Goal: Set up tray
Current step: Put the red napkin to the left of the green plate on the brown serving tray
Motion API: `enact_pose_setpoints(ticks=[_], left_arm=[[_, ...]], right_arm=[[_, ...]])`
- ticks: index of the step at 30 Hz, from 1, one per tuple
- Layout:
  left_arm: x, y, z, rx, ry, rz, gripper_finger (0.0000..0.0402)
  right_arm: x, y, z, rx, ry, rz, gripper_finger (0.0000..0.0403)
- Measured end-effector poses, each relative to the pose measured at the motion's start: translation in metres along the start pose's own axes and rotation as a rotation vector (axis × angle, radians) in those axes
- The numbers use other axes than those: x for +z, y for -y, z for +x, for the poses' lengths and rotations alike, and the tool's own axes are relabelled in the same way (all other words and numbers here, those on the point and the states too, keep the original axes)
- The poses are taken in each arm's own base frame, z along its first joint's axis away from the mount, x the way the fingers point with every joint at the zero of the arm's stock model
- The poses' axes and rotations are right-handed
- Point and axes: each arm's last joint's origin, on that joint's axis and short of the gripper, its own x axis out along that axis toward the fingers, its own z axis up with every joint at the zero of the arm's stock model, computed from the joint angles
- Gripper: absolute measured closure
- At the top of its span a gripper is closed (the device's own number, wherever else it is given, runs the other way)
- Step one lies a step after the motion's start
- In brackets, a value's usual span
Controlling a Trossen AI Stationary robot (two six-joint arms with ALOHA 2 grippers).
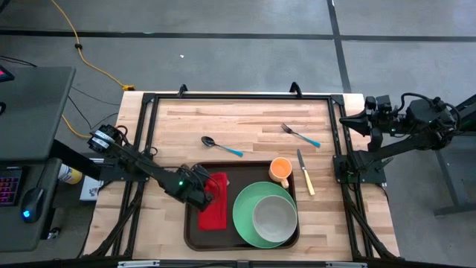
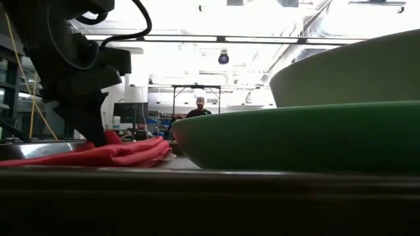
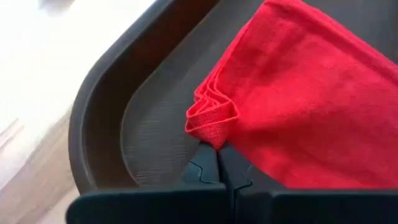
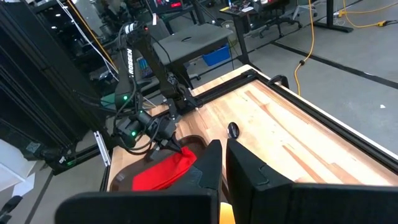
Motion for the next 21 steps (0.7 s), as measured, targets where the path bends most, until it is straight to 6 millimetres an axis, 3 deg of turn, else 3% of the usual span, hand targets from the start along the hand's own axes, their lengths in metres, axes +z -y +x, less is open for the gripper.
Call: enact_pose_setpoints(ticks=[14,21], left_arm=[[0.012,0.012,-0.015,-0.047,-0.044,0.126,0.0389],[0.001,0.016,-0.022,-0.077,-0.086,0.115,0.0391]], right_arm=[[0.0,0.0,0.0,0.0,0.0,-0.004,0.0403],[0.0,0.0,0.0,0.01,-0.006,-0.004,0.0403]])
